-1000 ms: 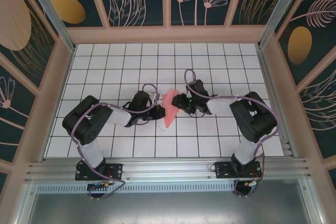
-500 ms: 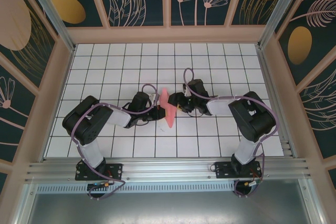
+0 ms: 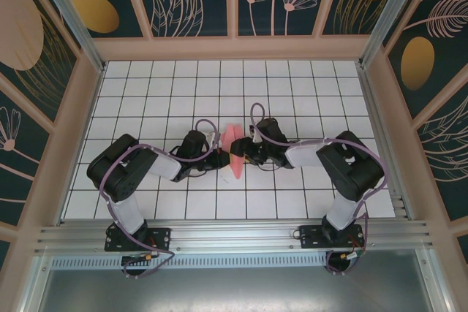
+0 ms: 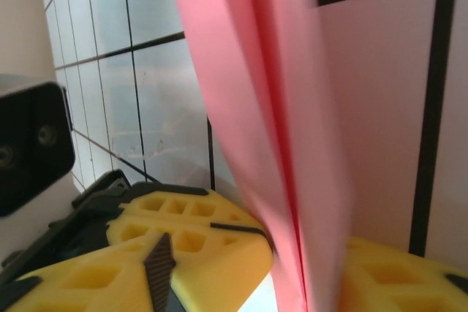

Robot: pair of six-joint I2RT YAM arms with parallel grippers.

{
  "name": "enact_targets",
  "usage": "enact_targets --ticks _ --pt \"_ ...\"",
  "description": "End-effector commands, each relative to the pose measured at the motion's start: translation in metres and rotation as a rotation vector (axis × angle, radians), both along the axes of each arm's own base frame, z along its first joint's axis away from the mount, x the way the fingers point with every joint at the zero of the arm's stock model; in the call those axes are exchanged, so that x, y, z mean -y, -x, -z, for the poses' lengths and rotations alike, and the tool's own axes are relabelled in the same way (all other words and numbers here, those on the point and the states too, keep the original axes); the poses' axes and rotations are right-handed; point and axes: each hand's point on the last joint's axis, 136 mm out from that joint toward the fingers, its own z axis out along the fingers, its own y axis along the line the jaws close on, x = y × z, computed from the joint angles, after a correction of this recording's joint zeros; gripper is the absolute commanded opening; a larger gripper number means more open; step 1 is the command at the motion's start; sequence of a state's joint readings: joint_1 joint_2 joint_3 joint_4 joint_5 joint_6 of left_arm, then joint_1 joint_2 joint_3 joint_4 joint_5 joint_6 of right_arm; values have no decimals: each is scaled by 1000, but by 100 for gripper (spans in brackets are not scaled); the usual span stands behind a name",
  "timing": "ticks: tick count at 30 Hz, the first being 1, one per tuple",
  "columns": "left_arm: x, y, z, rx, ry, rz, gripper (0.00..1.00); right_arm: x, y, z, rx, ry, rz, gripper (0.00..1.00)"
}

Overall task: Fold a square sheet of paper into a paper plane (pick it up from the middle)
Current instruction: Turn over the paper at the center of the table.

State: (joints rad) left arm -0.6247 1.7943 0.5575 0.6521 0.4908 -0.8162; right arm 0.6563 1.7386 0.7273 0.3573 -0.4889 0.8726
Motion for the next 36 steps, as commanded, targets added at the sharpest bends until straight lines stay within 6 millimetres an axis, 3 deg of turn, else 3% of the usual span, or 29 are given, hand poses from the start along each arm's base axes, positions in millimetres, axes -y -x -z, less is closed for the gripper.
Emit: enact_targets --ticks 1,7,12,17,23,26,33,36 --pt "-10 32 29 -133 -58 32 0 -7 -14 -2 51 25 -17 43" --pt "-8 29 21 -116 -34 15 0 -7 -15 7 79 82 -71 28" --pt "-5 27 12 -105 -2 7 0 -5 -18 12 110 141 -103 23" --pt "-5 26 4 -92 18 0 0 -2 -21 13 140 190 -116 8" --pt "-11 20 -29 -7 62 -50 10 4 -29 -4 193 263 -116 5" --pt "-23 13 -47 57 43 -120 20 19 -36 -19 248 414 -94 5" --pt "-77 -5 -72 174 -116 -345 24 92 -52 -46 305 938 0 6" --pt "-100 -6 -76 195 -154 -439 26 102 -49 -50 324 1114 -11 6"
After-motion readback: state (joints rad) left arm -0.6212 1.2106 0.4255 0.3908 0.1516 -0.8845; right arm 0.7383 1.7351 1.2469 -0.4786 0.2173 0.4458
